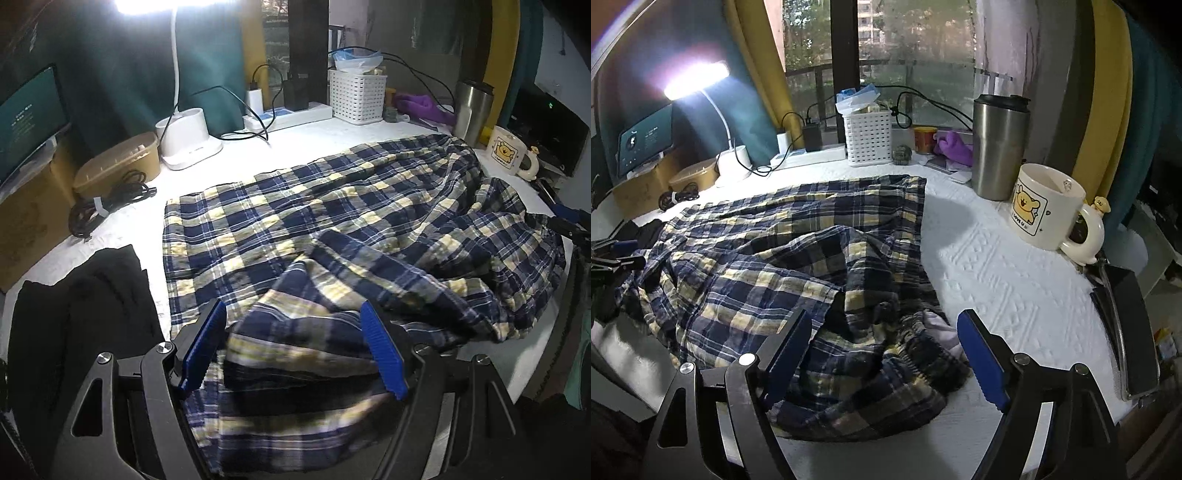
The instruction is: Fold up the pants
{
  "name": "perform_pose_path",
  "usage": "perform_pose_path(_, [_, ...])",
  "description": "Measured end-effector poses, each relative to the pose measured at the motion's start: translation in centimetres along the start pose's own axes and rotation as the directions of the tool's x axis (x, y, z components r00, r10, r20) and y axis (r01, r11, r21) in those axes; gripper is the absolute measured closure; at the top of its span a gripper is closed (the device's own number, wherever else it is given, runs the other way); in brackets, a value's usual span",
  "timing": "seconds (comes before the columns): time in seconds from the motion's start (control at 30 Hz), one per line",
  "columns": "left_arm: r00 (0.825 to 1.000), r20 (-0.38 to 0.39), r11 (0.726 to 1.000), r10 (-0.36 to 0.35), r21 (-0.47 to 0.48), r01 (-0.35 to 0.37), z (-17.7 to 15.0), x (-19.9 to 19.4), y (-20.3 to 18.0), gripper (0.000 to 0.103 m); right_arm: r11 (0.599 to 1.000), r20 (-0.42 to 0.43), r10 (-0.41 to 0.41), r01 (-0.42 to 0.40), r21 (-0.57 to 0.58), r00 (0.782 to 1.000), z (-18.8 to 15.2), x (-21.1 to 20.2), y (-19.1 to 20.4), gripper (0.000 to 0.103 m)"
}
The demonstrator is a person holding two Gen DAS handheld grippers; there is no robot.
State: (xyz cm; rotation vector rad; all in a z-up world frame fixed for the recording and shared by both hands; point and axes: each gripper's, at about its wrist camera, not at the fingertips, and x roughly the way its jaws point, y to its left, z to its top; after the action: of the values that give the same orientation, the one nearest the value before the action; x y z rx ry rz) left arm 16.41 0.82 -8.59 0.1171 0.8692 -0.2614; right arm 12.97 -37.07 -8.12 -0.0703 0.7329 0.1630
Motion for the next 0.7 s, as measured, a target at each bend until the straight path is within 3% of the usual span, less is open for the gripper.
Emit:
perform_pose_path(0.33, [0.992, -0.091, 0.992, -0.085, 0.087, 0.093, 1.6, 4.7, -0.7, 0.029, 0.999, -0.051, -0.027, 0.029, 0.036, 0.998, -0.3, 1.9, -0.7, 0.02])
perform_pose_path(0.4, [0.991, -0.08, 0.99, -0.107, 0.087, 0.114, 1.7, 4.8, -1.1, 0.042, 0.999, -0.057, -0.032, 0.034, 0.039, 0.998, -0.3, 2.0, -0.9, 0.02])
perform_pose_path(0.47, [0.99, -0.077, 0.989, -0.121, 0.076, 0.127, 1.7, 4.8, -1.3, 0.066, 0.998, -0.065, -0.039, 0.042, 0.044, 0.997, -0.4, 2.3, -1.2, 0.02])
perform_pose_path(0.53, [0.991, -0.071, 0.99, -0.113, 0.075, 0.118, 1.5, 4.8, -1.5, 0.08, 0.998, -0.071, -0.042, 0.046, 0.049, 0.997, -0.4, 2.6, -1.4, 0.02])
perform_pose_path(0.7, [0.995, -0.042, 0.993, -0.09, 0.077, 0.093, 1.1, 4.0, -1.8, 0.086, 0.998, -0.073, -0.037, 0.04, 0.039, 0.997, -0.2, 2.8, -1.1, 0.02])
